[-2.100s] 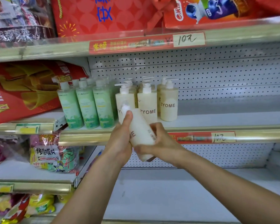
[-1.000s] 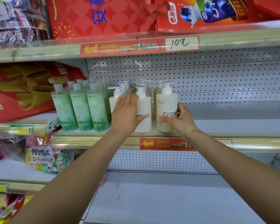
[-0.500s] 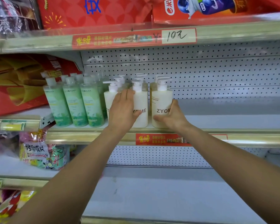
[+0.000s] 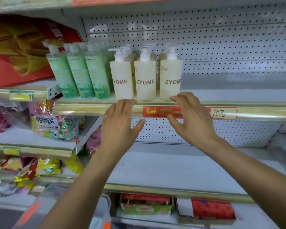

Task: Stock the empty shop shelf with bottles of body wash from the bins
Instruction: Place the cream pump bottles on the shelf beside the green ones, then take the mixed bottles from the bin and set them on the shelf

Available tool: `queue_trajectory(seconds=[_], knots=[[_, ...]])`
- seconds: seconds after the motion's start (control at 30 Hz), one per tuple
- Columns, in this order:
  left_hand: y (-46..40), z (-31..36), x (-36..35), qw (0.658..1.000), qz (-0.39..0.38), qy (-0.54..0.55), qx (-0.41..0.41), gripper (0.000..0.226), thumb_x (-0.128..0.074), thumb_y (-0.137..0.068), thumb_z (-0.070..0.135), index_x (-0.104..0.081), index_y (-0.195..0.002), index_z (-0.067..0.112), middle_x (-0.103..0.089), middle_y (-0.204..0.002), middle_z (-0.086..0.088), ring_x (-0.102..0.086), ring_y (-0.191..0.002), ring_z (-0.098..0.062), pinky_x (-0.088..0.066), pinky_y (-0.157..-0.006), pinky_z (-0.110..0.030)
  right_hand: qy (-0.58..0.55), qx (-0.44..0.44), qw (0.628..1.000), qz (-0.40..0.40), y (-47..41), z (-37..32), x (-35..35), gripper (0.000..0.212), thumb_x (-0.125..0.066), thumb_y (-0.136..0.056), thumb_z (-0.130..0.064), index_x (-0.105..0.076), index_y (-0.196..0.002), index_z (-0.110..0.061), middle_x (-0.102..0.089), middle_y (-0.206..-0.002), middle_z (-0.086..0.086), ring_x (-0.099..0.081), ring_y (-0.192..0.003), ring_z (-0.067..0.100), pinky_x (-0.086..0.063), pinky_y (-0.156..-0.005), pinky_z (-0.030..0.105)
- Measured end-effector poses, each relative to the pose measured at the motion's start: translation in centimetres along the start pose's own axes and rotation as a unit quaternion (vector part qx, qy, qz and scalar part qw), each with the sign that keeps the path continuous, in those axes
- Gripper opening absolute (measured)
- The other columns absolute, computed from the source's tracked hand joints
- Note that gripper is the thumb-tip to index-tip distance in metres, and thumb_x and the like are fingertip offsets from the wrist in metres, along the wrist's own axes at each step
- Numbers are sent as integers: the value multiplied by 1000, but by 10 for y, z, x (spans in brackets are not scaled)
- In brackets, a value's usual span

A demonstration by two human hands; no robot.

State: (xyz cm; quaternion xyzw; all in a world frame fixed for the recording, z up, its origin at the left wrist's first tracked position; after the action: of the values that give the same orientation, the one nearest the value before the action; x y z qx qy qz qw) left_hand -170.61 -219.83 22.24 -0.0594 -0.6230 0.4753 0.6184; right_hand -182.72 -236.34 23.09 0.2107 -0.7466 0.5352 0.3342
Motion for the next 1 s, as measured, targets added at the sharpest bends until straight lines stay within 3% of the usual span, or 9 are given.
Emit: queue_trajectory(seconds=[0.13, 0.23, 0.3, 0.43, 0.67, 0.8, 1.0], knots=[[54, -16, -11, 996, -89, 21, 9, 51, -71, -84, 38, -57, -128, 17, -60, -123, -3, -59, -106, -29, -45, -87, -39, -12, -8, 1000, -24, 52, -13, -21, 40, -68, -82, -25, -60, -120, -13, -56, -123, 7, -56, -108, 31, -47, -82, 41], [99, -32, -27, 984, -161, 53, 48, 51, -65, -85, 41, -57, -129, 16, -60, -124, -3, -56, -113, -28, -45, -89, -39, -32, -36, 995, -85, 102, -21, -50, 38, -67, -81, -26, -62, -116, -13, -58, -121, 8, -58, -107, 33, -48, -81, 43], [136, -39, -41, 971, -211, 78, 85, 53, -59, -84, 44, -57, -129, 17, -61, -126, -3, -54, -118, -26, -45, -94, -40, -42, -58, 990, -124, 138, -21, -70, 36, -65, -81, -27, -63, -114, -14, -58, -120, 8, -59, -107, 32, -50, -81, 42], [219, -54, -83, 929, -320, 114, 146, 45, -67, -86, 37, -56, -127, 22, -60, -123, 2, -53, -115, -21, -46, -94, -38, -70, -108, 968, -216, 214, -15, -113, 33, -61, -82, -27, -63, -112, -14, -57, -116, 5, -58, -103, 28, -52, -76, 39], [366, -59, -162, 825, -492, 148, 234, 43, -63, -90, 40, -52, -129, 26, -56, -128, 7, -50, -124, -12, -40, -94, -26, -78, -234, 885, -394, 363, 17, -176, 28, -65, -86, -23, -62, -113, -18, -58, -116, -2, -57, -108, 22, -42, -79, 29], [432, -62, -218, 773, -528, 172, 306, 41, -66, -88, 34, -57, -126, 22, -62, -125, 6, -56, -117, -10, -41, -91, -23, -73, -270, 834, -475, 437, 40, -224, 30, -59, -89, -25, -60, -119, -25, -57, -120, -5, -54, -115, 20, -44, -90, 35], [521, -73, -330, 715, -568, 175, 369, 40, -65, -89, 36, -57, -125, 20, -64, -120, 4, -60, -109, -10, -44, -91, -24, -56, -258, 782, -565, 527, 77, -334, 34, -52, -92, -26, -53, -126, -21, -54, -128, -2, -52, -117, 19, -49, -84, 34]])
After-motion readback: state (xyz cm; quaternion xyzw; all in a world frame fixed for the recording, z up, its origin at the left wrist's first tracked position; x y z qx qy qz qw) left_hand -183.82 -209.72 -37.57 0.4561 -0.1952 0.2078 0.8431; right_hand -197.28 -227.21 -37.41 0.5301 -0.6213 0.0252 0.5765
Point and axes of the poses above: each hand's wrist, its own y-axis away from the middle knuckle, its own x-axis out of the back of the hand, z = x × y, the point moved 2 cm from there along -y, towards the middle knuckle
